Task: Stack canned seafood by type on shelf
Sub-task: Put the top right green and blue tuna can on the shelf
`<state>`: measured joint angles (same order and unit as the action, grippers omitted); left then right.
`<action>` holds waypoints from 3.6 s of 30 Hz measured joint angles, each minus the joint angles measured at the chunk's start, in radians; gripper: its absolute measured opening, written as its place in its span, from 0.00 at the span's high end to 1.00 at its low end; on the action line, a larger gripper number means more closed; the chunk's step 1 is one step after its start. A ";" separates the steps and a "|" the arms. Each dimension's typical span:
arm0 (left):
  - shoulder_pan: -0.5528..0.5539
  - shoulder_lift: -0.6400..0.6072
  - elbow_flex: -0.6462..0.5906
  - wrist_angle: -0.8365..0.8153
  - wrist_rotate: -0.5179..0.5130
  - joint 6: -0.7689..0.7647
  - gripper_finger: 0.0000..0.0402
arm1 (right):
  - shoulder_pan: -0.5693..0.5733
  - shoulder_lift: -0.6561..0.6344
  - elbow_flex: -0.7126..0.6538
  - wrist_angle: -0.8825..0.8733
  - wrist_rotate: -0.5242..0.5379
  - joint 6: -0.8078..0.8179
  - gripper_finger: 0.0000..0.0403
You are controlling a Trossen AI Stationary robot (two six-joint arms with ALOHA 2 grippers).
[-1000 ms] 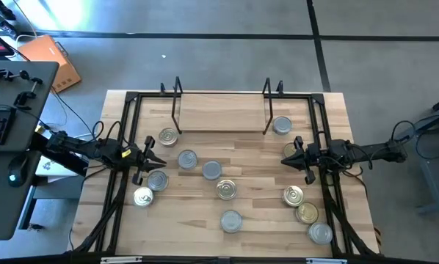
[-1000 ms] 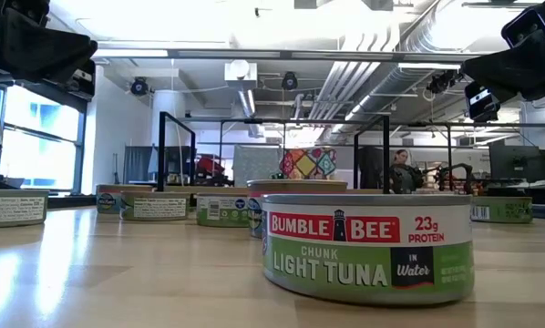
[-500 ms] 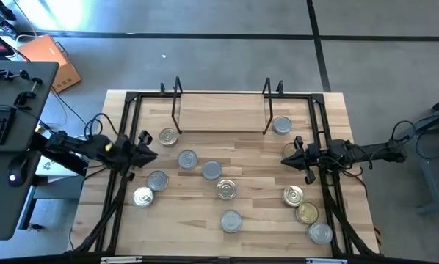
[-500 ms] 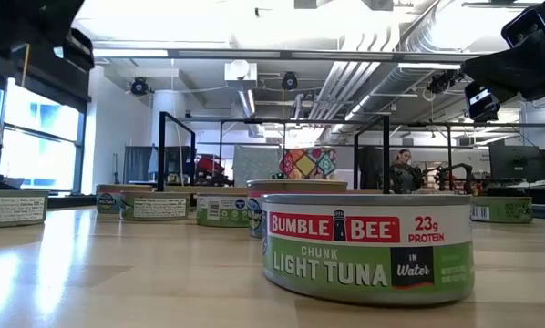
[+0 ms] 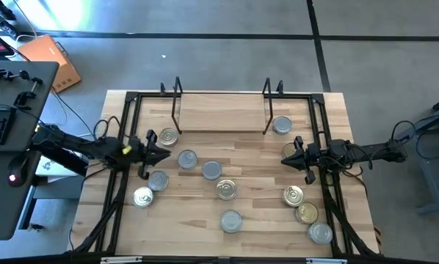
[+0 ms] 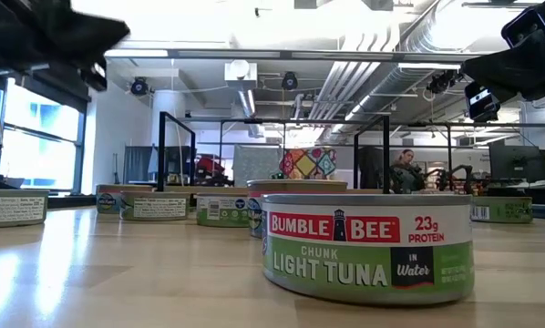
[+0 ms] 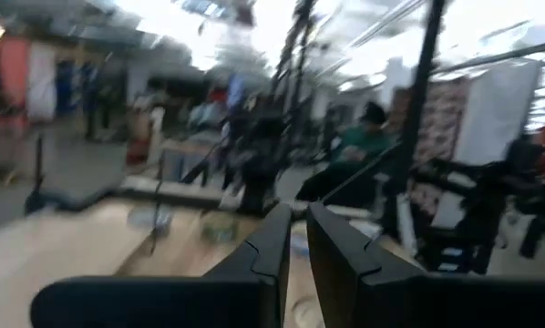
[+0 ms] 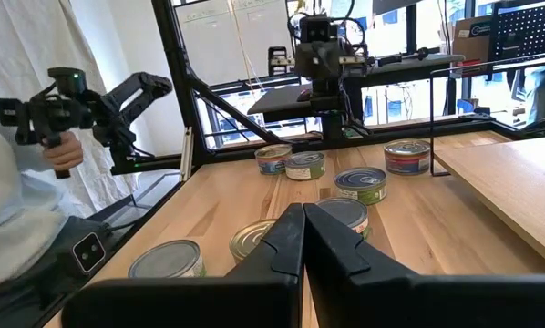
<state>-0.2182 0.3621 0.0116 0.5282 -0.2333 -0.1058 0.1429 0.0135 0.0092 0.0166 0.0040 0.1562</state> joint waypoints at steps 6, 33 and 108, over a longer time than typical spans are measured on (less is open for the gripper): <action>0.007 0.128 0.030 -0.010 -0.040 -0.031 0.91 | 0.000 0.000 0.000 0.000 0.000 0.000 1.00; 0.130 0.522 0.621 -0.689 -0.060 0.118 0.30 | 0.000 0.000 0.000 0.000 0.000 0.000 1.00; 0.082 1.280 0.164 0.300 -0.231 -0.085 0.08 | 0.000 0.000 0.000 0.000 0.000 0.000 1.00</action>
<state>-0.1357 1.6424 0.1757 0.8278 -0.4642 -0.1904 0.1426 0.0137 0.0090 0.0170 0.0038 0.1562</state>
